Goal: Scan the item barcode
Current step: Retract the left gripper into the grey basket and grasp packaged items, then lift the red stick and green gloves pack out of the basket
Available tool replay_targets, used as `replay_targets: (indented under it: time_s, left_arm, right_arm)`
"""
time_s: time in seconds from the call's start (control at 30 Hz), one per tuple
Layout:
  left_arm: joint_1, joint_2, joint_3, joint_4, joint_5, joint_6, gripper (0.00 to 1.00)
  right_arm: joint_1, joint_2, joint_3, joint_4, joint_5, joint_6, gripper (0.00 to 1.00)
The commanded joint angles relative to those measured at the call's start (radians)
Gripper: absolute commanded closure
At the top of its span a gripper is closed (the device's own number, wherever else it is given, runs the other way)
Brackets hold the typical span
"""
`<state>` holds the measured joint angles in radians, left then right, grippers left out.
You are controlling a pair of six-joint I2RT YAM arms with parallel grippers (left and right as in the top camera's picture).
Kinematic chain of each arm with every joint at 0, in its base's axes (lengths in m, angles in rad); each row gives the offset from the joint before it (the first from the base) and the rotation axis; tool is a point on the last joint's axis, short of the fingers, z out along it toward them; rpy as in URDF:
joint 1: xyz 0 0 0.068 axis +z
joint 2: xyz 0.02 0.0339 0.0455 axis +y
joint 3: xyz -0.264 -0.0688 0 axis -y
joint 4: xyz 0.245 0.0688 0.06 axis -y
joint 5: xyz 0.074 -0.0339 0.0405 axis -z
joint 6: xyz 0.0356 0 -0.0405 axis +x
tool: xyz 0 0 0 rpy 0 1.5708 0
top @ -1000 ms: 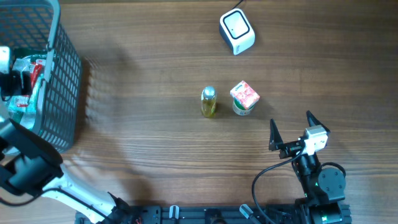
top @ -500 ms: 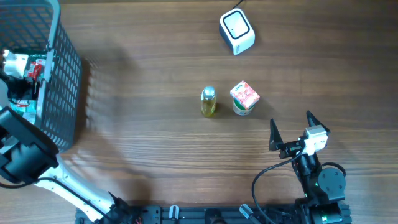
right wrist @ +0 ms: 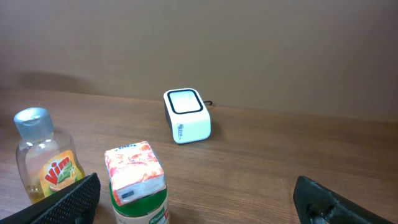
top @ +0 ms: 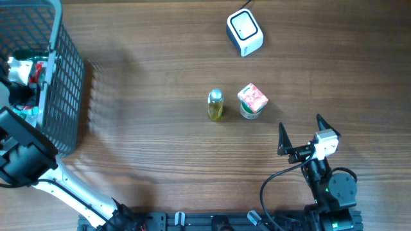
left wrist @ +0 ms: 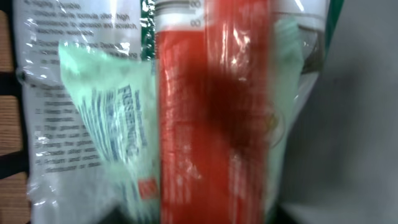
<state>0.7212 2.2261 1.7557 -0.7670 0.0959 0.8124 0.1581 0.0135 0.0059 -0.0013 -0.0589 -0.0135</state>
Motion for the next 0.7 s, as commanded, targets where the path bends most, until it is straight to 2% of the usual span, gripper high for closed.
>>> replay_targets:
  time_s: [0.0, 0.17, 0.33, 0.67]
  left_arm:
    - [0.008, 0.044, 0.002, -0.013, -0.006, 0.017, 0.96]
    - [0.007, 0.019, 0.003, -0.012, 0.019, -0.043, 0.96]
    - [0.002, -0.092, 0.003, 0.004, 0.073, -0.108, 0.96]
    - [-0.006, -0.515, 0.006, 0.085, 0.071, -0.291, 0.96]
  right_arm:
    - [-0.005, -0.009, -0.001, 0.003, 0.009, -0.010, 0.00]
    - [-0.005, -0.009, 0.000, 0.002, 0.009, -0.010, 0.00]
    - [-0.005, -0.009, -0.001, 0.002, 0.009, -0.010, 0.00]
    - [-0.005, -0.009, -0.001, 0.003, 0.009, -0.010, 0.00]
